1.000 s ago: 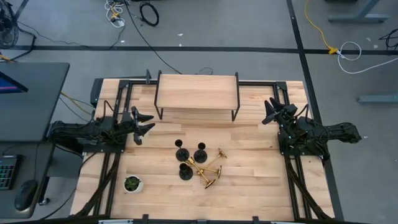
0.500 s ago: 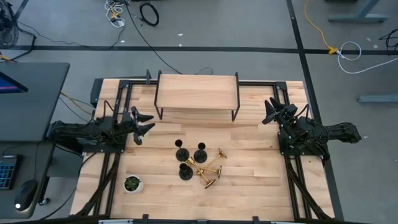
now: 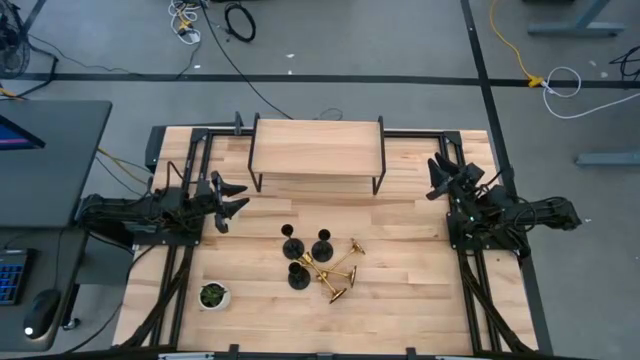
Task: Pick & Place candle stick holders
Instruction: Put the bottom gold candle holder on the shelf
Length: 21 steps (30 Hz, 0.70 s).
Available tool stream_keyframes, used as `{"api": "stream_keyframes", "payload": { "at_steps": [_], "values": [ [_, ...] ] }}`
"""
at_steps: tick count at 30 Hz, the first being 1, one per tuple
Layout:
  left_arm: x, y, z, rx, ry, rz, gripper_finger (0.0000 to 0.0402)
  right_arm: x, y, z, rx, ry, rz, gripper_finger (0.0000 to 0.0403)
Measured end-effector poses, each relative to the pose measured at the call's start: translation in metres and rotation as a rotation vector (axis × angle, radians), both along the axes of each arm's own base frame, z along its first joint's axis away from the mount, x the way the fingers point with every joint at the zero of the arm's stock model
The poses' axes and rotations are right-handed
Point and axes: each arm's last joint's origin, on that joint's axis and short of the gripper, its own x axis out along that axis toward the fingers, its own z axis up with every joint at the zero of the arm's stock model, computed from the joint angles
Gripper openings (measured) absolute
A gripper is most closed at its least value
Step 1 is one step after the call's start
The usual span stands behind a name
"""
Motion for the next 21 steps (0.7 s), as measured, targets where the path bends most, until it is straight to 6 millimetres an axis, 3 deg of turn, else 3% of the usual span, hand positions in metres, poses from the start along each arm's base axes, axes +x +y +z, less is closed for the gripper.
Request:
{"api": "stream_keyframes", "payload": {
  "at_steps": [7,11,14,21],
  "values": [
    [0.0,0.0,0.0,0.0,-0.001,0.0,0.0188,-0.002,0.008,0.02,-0.198,-0.182,0.311,0.0176],
    [0.0,0.0,0.001,0.0,-0.006,0.0,0.0188,0.002,0.013,0.035,-0.29,-0.17,0.489,0.0176],
    [0.0,0.0,0.003,-0.001,-0.027,0.001,0.0188,0.012,0.015,0.051,-0.271,-0.098,0.544,0.0176],
    [-0.001,0.0,0.005,-0.003,-0.054,0.0,0.0188,0.06,0.019,0.076,-0.225,0.239,0.596,0.0176]
  ]
}}
